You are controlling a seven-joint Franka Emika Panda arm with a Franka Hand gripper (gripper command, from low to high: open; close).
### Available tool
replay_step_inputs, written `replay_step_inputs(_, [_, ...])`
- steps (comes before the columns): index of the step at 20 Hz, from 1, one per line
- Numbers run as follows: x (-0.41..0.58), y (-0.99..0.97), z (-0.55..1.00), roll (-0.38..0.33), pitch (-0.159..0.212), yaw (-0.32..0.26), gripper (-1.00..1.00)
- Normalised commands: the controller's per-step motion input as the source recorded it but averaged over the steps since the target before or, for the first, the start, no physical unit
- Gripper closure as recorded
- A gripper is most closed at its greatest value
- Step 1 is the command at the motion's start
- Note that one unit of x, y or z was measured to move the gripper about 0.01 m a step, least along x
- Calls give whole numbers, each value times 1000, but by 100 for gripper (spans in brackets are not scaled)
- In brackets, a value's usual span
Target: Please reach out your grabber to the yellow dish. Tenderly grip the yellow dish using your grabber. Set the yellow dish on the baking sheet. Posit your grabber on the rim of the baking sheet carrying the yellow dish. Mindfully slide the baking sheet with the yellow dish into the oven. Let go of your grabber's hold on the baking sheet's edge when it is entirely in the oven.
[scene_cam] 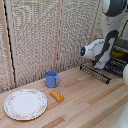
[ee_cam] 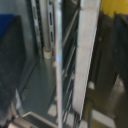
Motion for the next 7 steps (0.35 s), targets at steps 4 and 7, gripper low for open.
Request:
replay_step_inputs(4, [252,306,107,218,-170,-124,-100])
replay_step_inputs(7, [356,312,50,222,-179,-91,-100])
